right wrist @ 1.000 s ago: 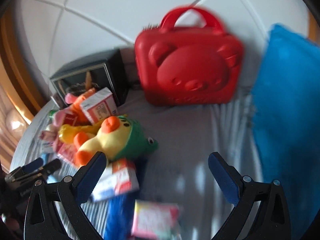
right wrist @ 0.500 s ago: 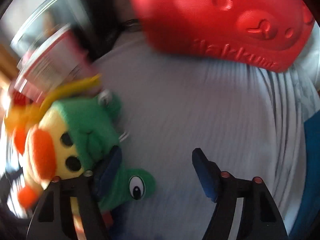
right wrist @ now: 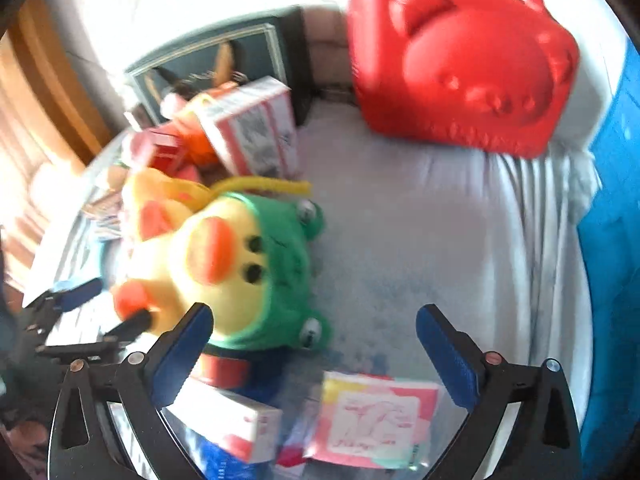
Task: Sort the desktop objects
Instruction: 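Grasp the yellow duck plush in a frog hood with both grippers, then lift the duck plush with both grippers and carry it over the bin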
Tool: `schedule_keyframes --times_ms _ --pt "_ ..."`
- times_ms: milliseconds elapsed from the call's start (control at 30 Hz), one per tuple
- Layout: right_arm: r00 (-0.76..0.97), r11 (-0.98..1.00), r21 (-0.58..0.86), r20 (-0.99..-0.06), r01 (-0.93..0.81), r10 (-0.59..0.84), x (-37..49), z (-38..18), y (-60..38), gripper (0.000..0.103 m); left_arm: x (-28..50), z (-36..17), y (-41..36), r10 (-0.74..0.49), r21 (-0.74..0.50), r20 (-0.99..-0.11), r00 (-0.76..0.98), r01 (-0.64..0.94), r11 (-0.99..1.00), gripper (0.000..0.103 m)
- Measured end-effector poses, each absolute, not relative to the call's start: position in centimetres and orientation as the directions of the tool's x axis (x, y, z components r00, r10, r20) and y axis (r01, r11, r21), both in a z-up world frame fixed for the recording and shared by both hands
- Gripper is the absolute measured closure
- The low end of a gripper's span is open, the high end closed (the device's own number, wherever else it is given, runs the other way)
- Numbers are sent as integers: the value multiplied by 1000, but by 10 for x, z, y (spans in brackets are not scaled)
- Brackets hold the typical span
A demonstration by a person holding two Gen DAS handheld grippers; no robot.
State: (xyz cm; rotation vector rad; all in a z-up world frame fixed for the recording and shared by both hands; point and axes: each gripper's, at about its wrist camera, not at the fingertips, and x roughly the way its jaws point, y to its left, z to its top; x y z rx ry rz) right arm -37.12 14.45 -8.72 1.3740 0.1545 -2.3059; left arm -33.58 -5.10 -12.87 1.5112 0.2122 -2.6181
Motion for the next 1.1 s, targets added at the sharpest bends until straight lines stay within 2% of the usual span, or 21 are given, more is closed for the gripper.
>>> schedule_keyframes --times_ms 133,300,433,467,500,533,600,700,1100 --pt "-363 -876 120 -877 468 -314 -373 -101 124 0 -345 -142 -50 -22 -63 -883 -469 164 -985 15" --pt "-302 -866 132 -903 483 -306 -393 -132 104 0 -353 -153 -49 -30 -50 -893 -450 164 -985 2" --pt "-229 -839 209 -904 502 -362 -405 -153 95 0 -361 -165 -48 -39 -30 -904 -426 154 -988 1" --pt "-201 -834 237 -904 499 -377 -407 -158 94 0 -361 -166 -47 -44 -23 -903 -427 150 -988 3" --pt "-187 -829 246 -905 502 -381 -406 -160 93 2 -359 -166 -45 -38 -23 -897 -441 134 -991 13" --pt "-180 -821 252 -903 513 -389 -404 -160 92 14 -357 -164 -43 -12 -45 -892 -451 117 -992 21" --pt "-209 -813 219 -901 539 -381 -396 -155 91 20 -353 -159 -39 -32 -20 -886 -462 108 -994 27" --pt "-228 -810 214 -892 546 -389 -388 -143 96 23 -345 -147 -38 -31 -20 -875 -484 99 -995 30" --pt "-337 -794 222 -817 566 -468 -317 -58 128 25 -279 -62 -13 -43 6 -770 -636 60 -998 30"
